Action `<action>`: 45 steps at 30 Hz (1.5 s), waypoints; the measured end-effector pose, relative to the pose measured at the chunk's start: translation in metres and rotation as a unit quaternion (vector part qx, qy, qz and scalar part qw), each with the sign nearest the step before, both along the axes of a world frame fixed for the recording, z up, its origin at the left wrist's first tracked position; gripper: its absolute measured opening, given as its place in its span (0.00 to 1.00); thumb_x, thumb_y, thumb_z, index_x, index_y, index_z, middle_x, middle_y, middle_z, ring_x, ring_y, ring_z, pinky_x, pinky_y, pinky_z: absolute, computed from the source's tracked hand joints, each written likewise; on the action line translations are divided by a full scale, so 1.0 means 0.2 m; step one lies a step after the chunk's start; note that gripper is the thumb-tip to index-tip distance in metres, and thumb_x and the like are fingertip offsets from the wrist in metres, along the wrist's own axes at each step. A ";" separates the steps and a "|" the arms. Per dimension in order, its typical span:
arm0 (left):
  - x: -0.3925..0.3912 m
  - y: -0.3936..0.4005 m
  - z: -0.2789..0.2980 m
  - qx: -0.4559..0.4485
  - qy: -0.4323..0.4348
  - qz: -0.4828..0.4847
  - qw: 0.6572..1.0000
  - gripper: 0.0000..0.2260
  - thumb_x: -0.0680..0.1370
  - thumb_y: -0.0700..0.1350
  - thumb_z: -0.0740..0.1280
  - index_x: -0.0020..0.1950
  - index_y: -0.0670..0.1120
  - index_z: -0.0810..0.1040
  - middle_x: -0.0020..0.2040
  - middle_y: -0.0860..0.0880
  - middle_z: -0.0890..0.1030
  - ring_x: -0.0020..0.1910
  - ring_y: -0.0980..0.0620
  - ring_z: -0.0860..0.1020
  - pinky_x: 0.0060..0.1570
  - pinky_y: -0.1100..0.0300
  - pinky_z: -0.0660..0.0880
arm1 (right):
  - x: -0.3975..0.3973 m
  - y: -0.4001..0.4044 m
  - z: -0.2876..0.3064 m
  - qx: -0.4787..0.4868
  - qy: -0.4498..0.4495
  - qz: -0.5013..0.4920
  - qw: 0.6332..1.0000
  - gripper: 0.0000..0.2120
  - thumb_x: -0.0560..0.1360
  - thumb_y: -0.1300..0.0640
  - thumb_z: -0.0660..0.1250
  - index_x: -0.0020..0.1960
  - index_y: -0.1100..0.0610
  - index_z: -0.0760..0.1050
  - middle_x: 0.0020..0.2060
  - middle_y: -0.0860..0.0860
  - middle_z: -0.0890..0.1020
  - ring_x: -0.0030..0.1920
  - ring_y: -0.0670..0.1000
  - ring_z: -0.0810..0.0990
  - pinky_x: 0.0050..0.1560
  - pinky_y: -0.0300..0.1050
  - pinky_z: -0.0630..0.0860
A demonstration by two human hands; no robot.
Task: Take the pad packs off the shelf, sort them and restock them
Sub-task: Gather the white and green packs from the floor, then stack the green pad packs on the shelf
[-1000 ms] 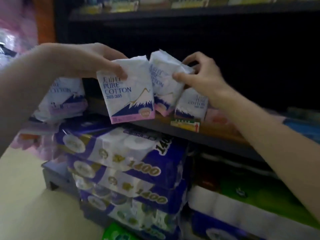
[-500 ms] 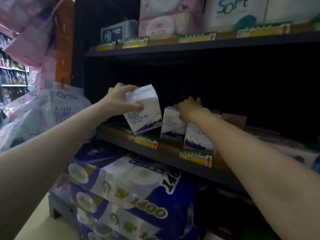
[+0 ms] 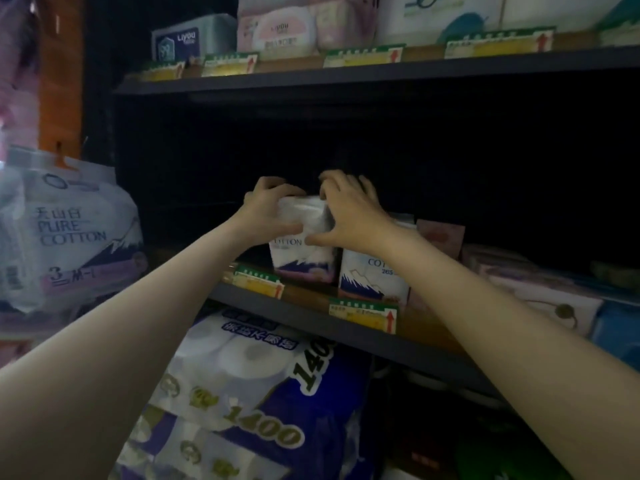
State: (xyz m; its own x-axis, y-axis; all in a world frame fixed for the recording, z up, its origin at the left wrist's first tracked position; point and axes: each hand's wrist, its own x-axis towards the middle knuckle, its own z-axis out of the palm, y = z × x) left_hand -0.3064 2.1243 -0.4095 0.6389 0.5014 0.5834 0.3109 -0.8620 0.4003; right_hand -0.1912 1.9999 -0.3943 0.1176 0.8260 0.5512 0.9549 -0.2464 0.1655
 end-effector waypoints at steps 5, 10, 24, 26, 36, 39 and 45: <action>0.09 -0.01 -0.10 0.038 0.072 -0.013 0.997 0.26 0.74 0.42 0.70 0.70 0.48 0.67 0.69 0.43 0.64 0.66 0.43 0.67 0.61 0.54 0.66 | 0.00 0.07 -0.08 -0.073 -0.039 -0.068 0.994 0.32 0.69 0.42 0.70 0.65 0.56 0.62 0.57 0.54 0.78 0.60 0.55 0.75 0.73 0.60 0.41; 0.11 -0.04 -0.16 0.042 0.027 0.024 0.998 0.22 0.76 0.41 0.67 0.69 0.47 0.68 0.68 0.44 0.66 0.63 0.42 0.70 0.57 0.51 0.68 | 0.01 0.12 -0.09 -0.079 -0.064 -0.105 0.989 0.34 0.70 0.44 0.70 0.69 0.57 0.60 0.58 0.56 0.78 0.62 0.56 0.74 0.73 0.59 0.41; -0.20 -0.29 -0.72 0.369 -0.162 -0.060 0.913 0.12 0.73 0.39 0.58 0.56 0.48 0.69 0.58 0.47 0.69 0.55 0.45 0.69 0.55 0.51 0.63 | -0.09 -0.45 -0.48 0.140 -0.042 0.133 0.980 0.10 0.72 0.60 0.62 0.50 0.62 0.76 0.53 0.57 0.78 0.57 0.54 0.72 0.59 0.39 0.65; -0.23 -0.34 -0.89 0.455 -0.109 -0.147 0.872 0.09 0.76 0.39 0.56 0.54 0.48 0.70 0.57 0.48 0.69 0.53 0.47 0.70 0.57 0.51 0.64 | -0.11 -0.55 -0.63 0.116 -0.013 0.132 0.984 0.10 0.72 0.59 0.61 0.50 0.62 0.76 0.55 0.58 0.77 0.59 0.54 0.70 0.62 0.39 0.64; -0.57 -0.58 -2.00 0.295 0.281 -0.226 0.885 0.19 0.69 0.44 0.64 0.59 0.49 0.71 0.58 0.48 0.75 0.55 0.47 0.72 0.57 0.51 0.68 | -0.37 -0.78 -1.93 -0.349 0.154 0.189 0.905 0.19 0.76 0.59 0.62 0.67 0.59 0.69 0.63 0.56 0.71 0.61 0.55 0.71 0.60 0.46 0.70; -0.63 -0.66 -2.26 0.185 0.468 -0.209 0.838 0.23 0.74 0.46 0.68 0.69 0.51 0.70 0.68 0.47 0.71 0.65 0.47 0.72 0.63 0.51 0.68 | -0.42 -0.77 -2.33 -0.498 0.182 0.109 0.841 0.27 0.78 0.63 0.58 0.75 0.59 0.55 0.74 0.56 0.55 0.72 0.58 0.58 0.70 0.49 0.60; -0.62 -0.73 -2.60 0.088 0.622 -0.221 0.746 0.26 0.81 0.42 0.58 0.77 0.48 0.52 0.78 0.47 0.49 0.76 0.47 0.52 0.71 0.49 0.53 | -0.38 -0.75 -2.81 -0.541 0.201 -0.048 0.815 0.32 0.78 0.67 0.57 0.77 0.53 0.47 0.75 0.62 0.37 0.75 0.63 0.44 0.73 0.55 0.51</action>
